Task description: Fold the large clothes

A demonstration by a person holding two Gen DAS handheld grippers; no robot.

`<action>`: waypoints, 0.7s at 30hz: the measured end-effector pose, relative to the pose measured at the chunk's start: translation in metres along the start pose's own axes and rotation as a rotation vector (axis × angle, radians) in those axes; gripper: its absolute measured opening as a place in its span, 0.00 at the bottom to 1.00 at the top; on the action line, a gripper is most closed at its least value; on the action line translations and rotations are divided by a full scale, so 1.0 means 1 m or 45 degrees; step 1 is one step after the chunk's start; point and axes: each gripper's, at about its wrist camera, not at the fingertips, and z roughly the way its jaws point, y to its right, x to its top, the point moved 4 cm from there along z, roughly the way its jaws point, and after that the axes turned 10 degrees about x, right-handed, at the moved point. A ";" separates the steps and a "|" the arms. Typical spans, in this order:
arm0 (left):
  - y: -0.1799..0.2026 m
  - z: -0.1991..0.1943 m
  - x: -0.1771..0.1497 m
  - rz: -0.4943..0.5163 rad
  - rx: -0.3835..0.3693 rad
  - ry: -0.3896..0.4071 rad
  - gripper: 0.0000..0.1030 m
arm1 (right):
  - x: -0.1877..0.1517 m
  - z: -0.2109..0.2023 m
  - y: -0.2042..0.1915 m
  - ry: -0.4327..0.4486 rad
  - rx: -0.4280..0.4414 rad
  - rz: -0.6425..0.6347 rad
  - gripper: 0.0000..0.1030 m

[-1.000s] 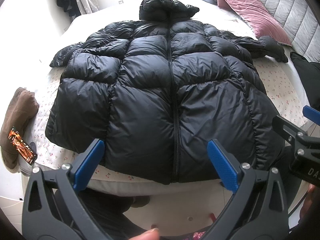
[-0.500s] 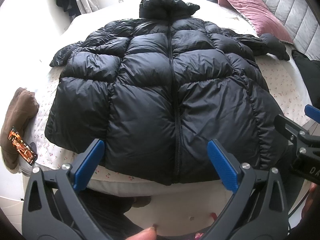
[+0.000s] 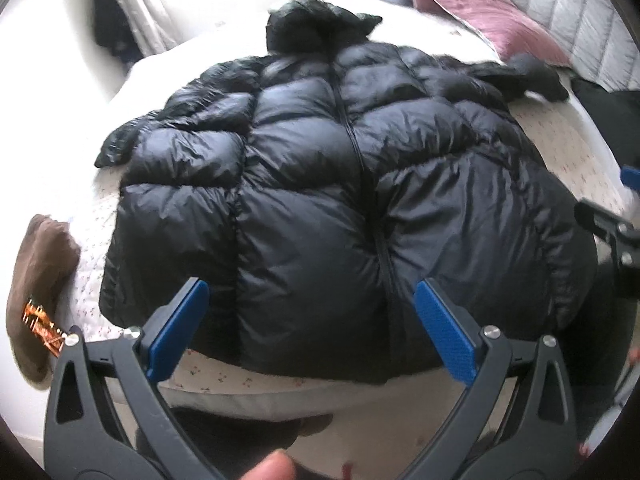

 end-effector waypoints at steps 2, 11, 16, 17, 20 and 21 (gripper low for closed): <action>-0.012 0.006 0.000 0.002 -0.031 -0.032 0.99 | -0.002 0.005 0.009 -0.033 -0.005 0.011 1.00; -0.111 0.052 -0.018 -0.178 -0.017 -0.246 0.99 | -0.013 0.017 0.048 -0.124 0.196 0.057 1.00; -0.176 0.075 -0.040 -0.360 -0.058 -0.300 0.99 | -0.026 0.031 0.069 -0.245 0.315 0.153 1.00; -0.184 0.079 -0.041 -0.383 -0.068 -0.303 0.99 | -0.028 0.034 0.071 -0.261 0.381 0.193 1.00; -0.204 0.093 -0.043 -0.419 -0.090 -0.314 0.99 | -0.034 0.042 0.073 -0.292 0.498 0.266 1.00; -0.209 0.101 -0.042 -0.428 -0.103 -0.315 0.99 | -0.036 0.044 0.072 -0.302 0.525 0.278 1.00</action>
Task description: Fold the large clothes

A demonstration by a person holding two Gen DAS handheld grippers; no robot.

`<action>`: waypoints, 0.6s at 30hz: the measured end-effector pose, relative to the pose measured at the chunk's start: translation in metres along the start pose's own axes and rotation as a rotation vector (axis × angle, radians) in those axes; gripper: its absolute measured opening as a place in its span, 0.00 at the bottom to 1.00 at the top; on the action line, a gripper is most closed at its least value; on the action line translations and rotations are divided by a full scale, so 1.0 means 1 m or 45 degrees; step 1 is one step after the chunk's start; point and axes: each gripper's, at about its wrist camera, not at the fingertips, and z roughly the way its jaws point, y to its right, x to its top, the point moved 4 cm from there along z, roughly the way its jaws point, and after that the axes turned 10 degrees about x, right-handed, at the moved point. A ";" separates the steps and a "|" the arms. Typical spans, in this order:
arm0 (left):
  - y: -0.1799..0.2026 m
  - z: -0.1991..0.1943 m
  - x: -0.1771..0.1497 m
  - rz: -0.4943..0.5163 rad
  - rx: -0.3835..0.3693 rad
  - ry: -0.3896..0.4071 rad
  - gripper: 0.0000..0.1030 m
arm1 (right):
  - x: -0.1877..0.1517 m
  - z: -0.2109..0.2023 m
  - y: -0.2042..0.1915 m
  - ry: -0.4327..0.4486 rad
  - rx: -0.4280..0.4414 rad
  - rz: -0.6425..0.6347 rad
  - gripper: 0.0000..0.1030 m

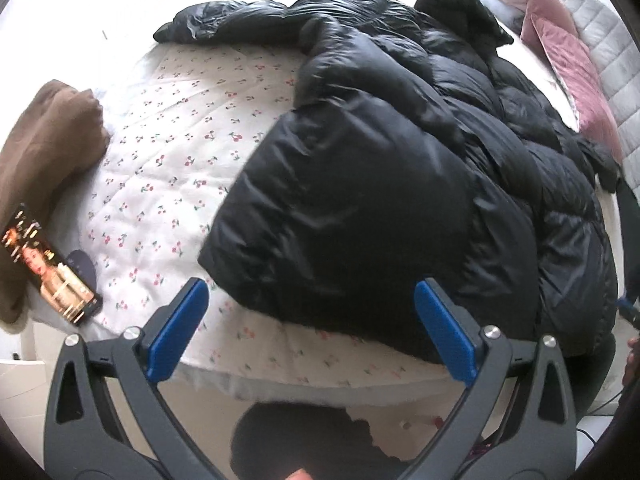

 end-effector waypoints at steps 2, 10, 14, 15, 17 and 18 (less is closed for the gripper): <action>-0.005 0.006 0.010 0.010 -0.033 0.076 0.99 | -0.002 0.009 0.002 -0.033 0.085 0.034 1.00; 0.003 0.059 0.034 0.245 -0.215 0.237 0.99 | -0.005 0.045 0.007 -0.116 0.274 0.143 1.00; 0.006 0.091 0.029 0.134 -0.453 0.028 0.87 | -0.004 0.068 0.006 -0.163 0.420 0.249 0.98; 0.009 0.092 0.026 0.115 -0.501 0.008 0.83 | -0.004 0.072 0.004 -0.176 0.460 0.264 0.94; 0.018 0.088 0.019 0.109 -0.562 -0.012 0.66 | -0.002 0.077 -0.005 -0.177 0.574 0.266 0.64; 0.023 0.082 0.016 0.118 -0.591 -0.023 0.60 | -0.001 0.077 -0.009 -0.167 0.615 0.265 0.56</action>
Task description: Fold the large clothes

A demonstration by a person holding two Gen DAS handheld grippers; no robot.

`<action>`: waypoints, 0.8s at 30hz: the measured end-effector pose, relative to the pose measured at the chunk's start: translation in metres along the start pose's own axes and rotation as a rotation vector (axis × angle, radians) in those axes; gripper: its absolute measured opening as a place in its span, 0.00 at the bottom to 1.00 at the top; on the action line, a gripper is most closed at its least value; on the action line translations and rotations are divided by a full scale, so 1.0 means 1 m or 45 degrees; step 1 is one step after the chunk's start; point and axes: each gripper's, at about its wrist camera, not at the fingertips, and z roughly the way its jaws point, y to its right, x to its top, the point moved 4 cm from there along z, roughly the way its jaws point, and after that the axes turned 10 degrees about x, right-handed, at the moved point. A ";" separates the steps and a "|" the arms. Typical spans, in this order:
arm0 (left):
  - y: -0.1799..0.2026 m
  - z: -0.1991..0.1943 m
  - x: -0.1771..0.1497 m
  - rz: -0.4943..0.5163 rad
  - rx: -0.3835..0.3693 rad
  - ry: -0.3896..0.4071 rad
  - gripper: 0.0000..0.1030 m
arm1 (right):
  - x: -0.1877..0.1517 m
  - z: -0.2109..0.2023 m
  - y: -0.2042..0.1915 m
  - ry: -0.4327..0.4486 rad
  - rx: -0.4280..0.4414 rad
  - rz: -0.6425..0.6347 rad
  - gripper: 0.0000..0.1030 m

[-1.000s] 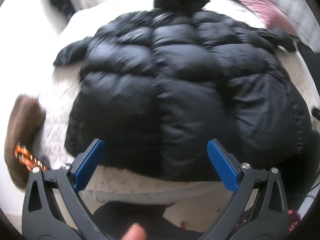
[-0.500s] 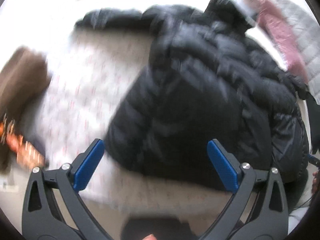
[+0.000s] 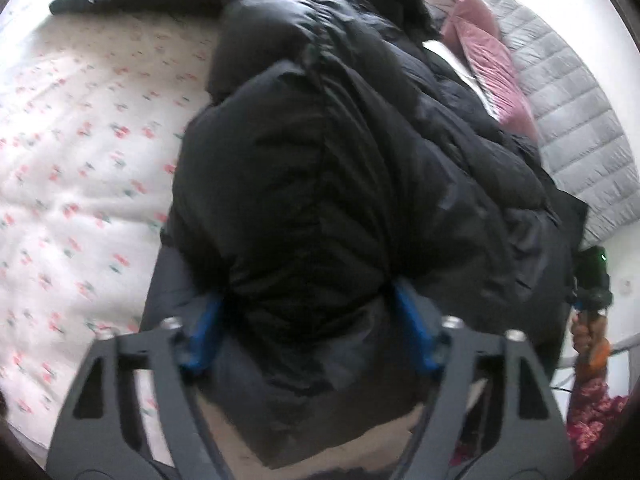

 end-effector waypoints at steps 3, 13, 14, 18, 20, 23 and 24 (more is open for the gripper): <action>0.022 -0.012 -0.007 -0.011 -0.081 -0.027 0.26 | 0.008 -0.013 -0.020 0.072 0.103 -0.039 0.23; 0.090 -0.092 -0.004 -0.093 -0.431 0.025 0.08 | 0.064 -0.146 -0.067 0.551 0.040 -0.133 0.09; 0.092 -0.100 -0.003 -0.113 -0.468 0.038 0.08 | 0.071 -0.164 -0.068 0.604 0.021 -0.130 0.09; 0.084 -0.086 -0.011 -0.091 -0.191 -0.036 0.15 | 0.092 -0.193 -0.062 0.665 -0.151 -0.108 0.09; 0.070 -0.062 -0.017 -0.034 0.226 -0.118 0.20 | 0.100 -0.188 -0.053 0.617 -0.376 -0.086 0.17; 0.045 -0.045 -0.023 -0.074 0.423 -0.168 0.36 | 0.096 -0.171 -0.035 0.514 -0.543 -0.047 0.39; 0.042 -0.044 -0.024 -0.137 0.335 -0.177 0.46 | 0.093 -0.166 -0.031 0.497 -0.544 -0.041 0.44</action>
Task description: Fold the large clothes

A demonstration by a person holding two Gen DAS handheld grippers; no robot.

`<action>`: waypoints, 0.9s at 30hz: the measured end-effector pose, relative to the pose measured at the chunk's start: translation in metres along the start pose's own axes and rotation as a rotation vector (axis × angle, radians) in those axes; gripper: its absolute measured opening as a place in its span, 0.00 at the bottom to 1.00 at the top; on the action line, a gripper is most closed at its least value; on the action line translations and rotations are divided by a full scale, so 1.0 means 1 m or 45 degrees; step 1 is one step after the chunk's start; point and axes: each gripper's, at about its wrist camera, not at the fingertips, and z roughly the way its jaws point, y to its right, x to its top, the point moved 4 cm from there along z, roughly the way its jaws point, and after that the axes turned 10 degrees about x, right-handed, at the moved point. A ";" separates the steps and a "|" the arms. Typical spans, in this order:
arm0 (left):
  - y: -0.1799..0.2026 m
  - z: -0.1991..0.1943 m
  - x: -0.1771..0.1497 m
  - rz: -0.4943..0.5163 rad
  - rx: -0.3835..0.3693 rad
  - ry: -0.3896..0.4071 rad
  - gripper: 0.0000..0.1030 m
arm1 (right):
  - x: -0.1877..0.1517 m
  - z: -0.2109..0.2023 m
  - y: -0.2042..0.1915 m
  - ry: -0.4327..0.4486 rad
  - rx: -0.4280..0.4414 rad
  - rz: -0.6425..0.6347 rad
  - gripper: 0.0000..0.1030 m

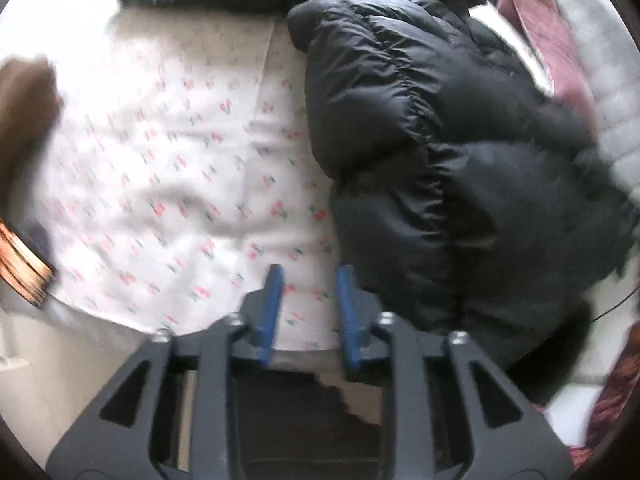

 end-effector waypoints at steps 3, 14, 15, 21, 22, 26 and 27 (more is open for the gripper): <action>0.005 -0.008 0.000 -0.057 -0.193 0.030 0.71 | -0.007 0.000 0.006 0.018 -0.060 -0.016 0.66; 0.048 0.008 -0.010 0.164 -0.112 0.020 0.90 | -0.030 0.011 0.051 -0.077 0.076 0.047 0.75; 0.044 0.017 -0.014 0.143 -0.135 -0.032 0.88 | -0.030 0.017 0.055 -0.085 0.114 0.092 0.75; 0.032 0.017 -0.016 0.004 -0.227 -0.049 0.12 | -0.044 0.063 0.069 -0.187 0.108 0.145 0.75; 0.024 0.013 -0.015 -0.011 -0.149 -0.013 0.12 | -0.049 0.070 0.070 -0.216 0.045 0.116 0.75; 0.000 0.042 -0.025 0.030 0.240 -0.086 0.50 | -0.062 0.093 0.065 -0.334 0.050 0.083 0.81; 0.001 0.041 -0.026 0.050 0.284 -0.079 0.54 | -0.062 0.094 0.064 -0.347 0.034 0.083 0.81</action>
